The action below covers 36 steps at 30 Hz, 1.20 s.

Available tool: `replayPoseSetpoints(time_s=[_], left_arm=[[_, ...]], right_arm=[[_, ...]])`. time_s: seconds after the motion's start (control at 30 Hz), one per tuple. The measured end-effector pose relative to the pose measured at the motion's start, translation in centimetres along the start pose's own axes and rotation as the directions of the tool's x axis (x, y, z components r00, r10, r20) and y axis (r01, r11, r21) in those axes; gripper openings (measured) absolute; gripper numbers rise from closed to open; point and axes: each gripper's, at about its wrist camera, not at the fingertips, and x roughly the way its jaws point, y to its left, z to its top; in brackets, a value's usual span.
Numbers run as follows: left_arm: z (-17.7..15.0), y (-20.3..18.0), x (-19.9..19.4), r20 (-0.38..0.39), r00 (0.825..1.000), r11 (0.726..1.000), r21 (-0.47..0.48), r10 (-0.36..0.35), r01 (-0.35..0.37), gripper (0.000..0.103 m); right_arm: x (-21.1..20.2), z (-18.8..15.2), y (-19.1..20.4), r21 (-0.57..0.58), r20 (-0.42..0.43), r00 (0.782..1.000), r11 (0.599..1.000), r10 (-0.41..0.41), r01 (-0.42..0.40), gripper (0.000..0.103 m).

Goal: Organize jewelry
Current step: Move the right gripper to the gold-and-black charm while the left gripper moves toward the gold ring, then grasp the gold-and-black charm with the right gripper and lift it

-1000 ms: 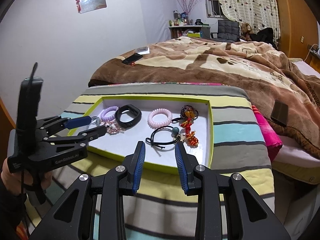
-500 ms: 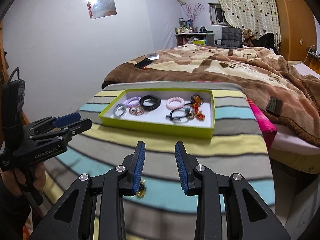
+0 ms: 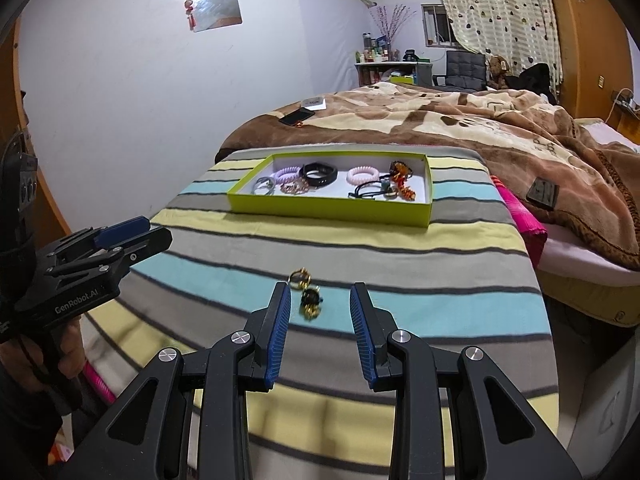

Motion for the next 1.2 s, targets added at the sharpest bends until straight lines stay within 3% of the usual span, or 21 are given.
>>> replayPoseSetpoints(time_s=[0.5, 1.2], left_arm=[[-1.5, -0.1, -0.4, -0.02, 1.0, 1.0, -0.01, -0.02, 0.02, 0.051], [-1.5, 1.6, 2.3, -0.061, 0.998, 0.998, -0.052, -0.028, 0.025, 0.051]], right_arm=[[0.6, -1.2, 0.7, -0.018, -0.034, 0.999, 1.0, 0.004, -0.004, 0.032], [8.5, -0.1, 1.0, -0.048, -0.199, 0.98, 0.999, -0.018, 0.008, 0.032]])
